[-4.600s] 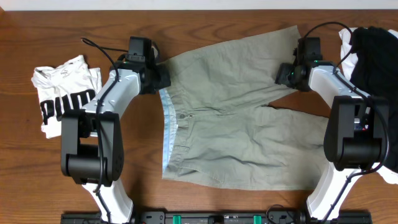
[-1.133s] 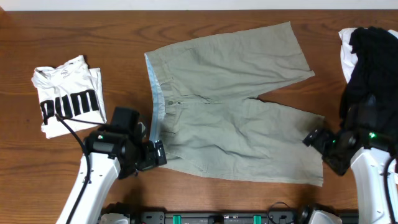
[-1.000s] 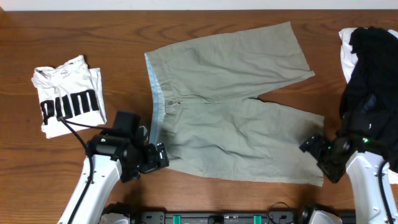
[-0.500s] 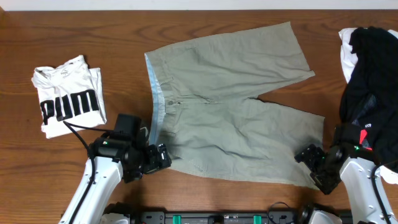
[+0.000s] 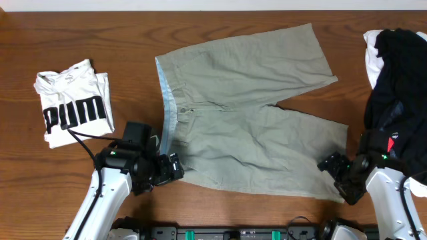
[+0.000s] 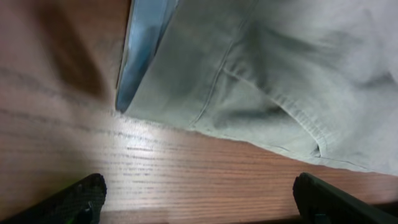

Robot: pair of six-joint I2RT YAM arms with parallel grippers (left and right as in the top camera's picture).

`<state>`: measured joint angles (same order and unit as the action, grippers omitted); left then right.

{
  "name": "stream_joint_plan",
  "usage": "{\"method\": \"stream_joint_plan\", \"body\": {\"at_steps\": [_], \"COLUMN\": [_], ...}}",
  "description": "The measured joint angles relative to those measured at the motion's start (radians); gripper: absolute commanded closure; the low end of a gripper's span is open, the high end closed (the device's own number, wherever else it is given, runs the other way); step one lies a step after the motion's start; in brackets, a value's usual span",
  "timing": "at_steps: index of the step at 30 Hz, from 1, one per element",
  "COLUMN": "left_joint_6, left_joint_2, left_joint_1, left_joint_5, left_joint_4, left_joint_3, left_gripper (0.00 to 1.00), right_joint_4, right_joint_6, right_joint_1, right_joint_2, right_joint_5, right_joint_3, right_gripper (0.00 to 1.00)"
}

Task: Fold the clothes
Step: 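Release the shorts and move both grippers to the bottom leg hems, then grasp the left leg hem with left gripper, right leg hem with right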

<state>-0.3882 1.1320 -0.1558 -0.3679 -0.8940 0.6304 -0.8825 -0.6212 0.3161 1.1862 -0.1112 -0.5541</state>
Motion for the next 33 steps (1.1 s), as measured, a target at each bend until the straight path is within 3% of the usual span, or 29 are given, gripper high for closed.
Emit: {"method": "stream_joint_plan", "body": {"at_steps": [9,16,20,33], "left_joint_6": [-0.146,-0.294,-0.358,-0.427], "left_joint_2": [0.0,0.0,0.006,0.18], "left_joint_1": [0.0,0.0,0.0,0.0], "left_joint_5": [-0.038,-0.045,-0.04,-0.018], "left_joint_4": [0.026,0.104,0.118,0.239], "left_joint_3": [-0.048,-0.049,-0.049,-0.049], "left_gripper": [0.0,0.13,0.13,0.13], "right_joint_4": [0.01,0.009,0.009,0.011], "right_joint_6": [0.001,0.008,0.013,0.027], "right_joint_1": [0.0,0.0,0.0,0.0], "right_joint_2": [0.0,0.0,0.0,0.0], "right_joint_5": [0.0,0.0,0.0,0.0], "right_joint_3": [-0.006,-0.006,-0.006,-0.006], "right_gripper": [0.11,0.11,0.11,0.11]}}
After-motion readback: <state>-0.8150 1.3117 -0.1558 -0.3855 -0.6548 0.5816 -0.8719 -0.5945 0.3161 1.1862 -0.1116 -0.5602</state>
